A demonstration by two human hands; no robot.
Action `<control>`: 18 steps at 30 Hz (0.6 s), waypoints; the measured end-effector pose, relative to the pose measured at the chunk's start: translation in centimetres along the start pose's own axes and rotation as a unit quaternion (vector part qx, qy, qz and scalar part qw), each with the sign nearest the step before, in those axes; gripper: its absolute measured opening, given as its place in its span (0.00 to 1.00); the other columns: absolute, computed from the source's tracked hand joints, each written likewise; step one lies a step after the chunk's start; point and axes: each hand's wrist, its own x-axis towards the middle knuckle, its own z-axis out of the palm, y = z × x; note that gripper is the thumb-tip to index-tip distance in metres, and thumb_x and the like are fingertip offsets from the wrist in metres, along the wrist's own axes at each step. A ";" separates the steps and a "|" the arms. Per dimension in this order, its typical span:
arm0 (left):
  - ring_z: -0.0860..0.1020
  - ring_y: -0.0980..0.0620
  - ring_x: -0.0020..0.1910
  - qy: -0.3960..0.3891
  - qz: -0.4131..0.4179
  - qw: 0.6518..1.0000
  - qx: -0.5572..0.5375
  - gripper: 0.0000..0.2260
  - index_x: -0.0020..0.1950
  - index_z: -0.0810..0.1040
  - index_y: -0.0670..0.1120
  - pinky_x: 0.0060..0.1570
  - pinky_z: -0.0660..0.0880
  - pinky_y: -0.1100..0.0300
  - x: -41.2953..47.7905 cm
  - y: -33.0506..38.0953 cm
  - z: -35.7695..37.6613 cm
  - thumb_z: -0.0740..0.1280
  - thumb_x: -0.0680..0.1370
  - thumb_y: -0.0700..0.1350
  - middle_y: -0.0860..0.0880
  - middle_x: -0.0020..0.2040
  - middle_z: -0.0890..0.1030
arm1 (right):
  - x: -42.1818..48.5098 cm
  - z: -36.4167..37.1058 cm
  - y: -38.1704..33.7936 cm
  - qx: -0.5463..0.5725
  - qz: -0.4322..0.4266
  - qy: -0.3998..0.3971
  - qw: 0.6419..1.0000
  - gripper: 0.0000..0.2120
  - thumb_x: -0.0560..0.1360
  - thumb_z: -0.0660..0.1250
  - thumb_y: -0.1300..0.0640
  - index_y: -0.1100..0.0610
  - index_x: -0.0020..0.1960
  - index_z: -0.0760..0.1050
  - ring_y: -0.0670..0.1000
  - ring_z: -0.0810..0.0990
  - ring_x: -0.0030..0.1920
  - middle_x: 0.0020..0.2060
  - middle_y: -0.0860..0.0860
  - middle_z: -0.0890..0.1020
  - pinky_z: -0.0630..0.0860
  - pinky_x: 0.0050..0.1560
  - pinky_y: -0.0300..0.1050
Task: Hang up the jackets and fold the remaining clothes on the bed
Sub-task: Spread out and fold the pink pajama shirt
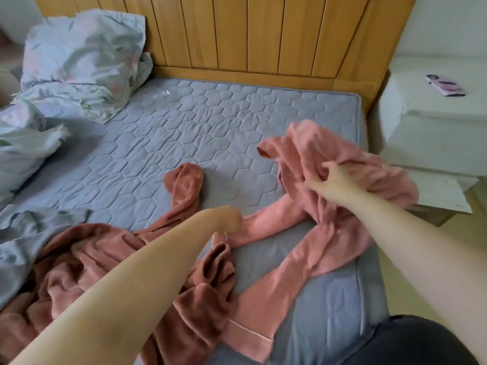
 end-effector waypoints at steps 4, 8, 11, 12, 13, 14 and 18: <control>0.72 0.42 0.63 -0.135 0.072 0.986 0.060 0.36 0.70 0.69 0.47 0.64 0.69 0.51 -1.2 -0.2 5.5 0.74 0.67 0.62 0.46 0.67 0.72 | -2.2 6.5 2.1 -0.061 -0.021 -0.162 0.985 0.34 0.72 0.69 0.44 0.63 0.70 0.65 0.59 0.71 0.67 0.67 0.60 0.72 0.67 0.66 0.48; 0.74 0.38 0.58 0.002 0.141 0.980 0.139 0.20 0.64 0.71 0.44 0.51 0.71 0.52 -1.8 -0.2 8.5 0.68 0.75 0.47 0.41 0.62 0.72 | -4.3 10.7 1.8 -0.103 -0.045 -0.209 0.971 0.36 0.73 0.67 0.46 0.61 0.74 0.60 0.59 0.66 0.70 0.70 0.59 0.68 0.64 0.68 0.50; 0.73 0.39 0.61 0.099 0.094 0.971 0.198 0.12 0.62 0.74 0.43 0.44 0.70 0.52 -1.9 -2.0 8.8 0.58 0.80 0.41 0.42 0.63 0.73 | -5.0 12.3 1.6 -0.142 -0.056 -0.198 0.968 0.36 0.73 0.66 0.46 0.58 0.75 0.57 0.60 0.66 0.70 0.70 0.59 0.68 0.65 0.68 0.50; 0.72 0.40 0.62 0.141 0.065 0.961 0.227 0.13 0.63 0.74 0.43 0.44 0.70 0.52 -2.0 -3.2 8.8 0.56 0.81 0.40 0.42 0.63 0.72 | -5.2 12.6 1.5 -0.145 -0.062 -0.191 0.969 0.36 0.73 0.66 0.47 0.58 0.75 0.57 0.60 0.66 0.70 0.70 0.59 0.67 0.65 0.68 0.50; 0.71 0.41 0.61 0.178 0.023 0.954 0.240 0.14 0.63 0.75 0.43 0.44 0.70 0.53 -2.2 -4.7 8.8 0.54 0.81 0.39 0.43 0.63 0.72 | -5.2 13.0 1.6 -0.145 -0.063 -0.183 0.970 0.36 0.72 0.66 0.47 0.59 0.75 0.57 0.59 0.66 0.70 0.70 0.59 0.67 0.65 0.68 0.50; 0.72 0.42 0.60 0.207 -0.027 0.946 0.248 0.15 0.62 0.76 0.43 0.45 0.70 0.54 -2.5 -6.5 8.8 0.53 0.81 0.39 0.44 0.62 0.72 | -5.2 13.2 1.7 -0.147 -0.064 -0.174 0.972 0.36 0.73 0.66 0.48 0.59 0.75 0.58 0.59 0.66 0.70 0.70 0.59 0.67 0.65 0.68 0.50; 0.70 0.43 0.61 0.261 -0.258 0.916 0.164 0.16 0.62 0.77 0.45 0.56 0.69 0.51 -4.0 -13.5 9.0 0.54 0.81 0.40 0.46 0.61 0.72 | -5.3 13.3 1.7 -0.142 -0.074 -0.134 0.978 0.31 0.73 0.66 0.54 0.61 0.72 0.62 0.60 0.65 0.69 0.69 0.59 0.67 0.62 0.69 0.51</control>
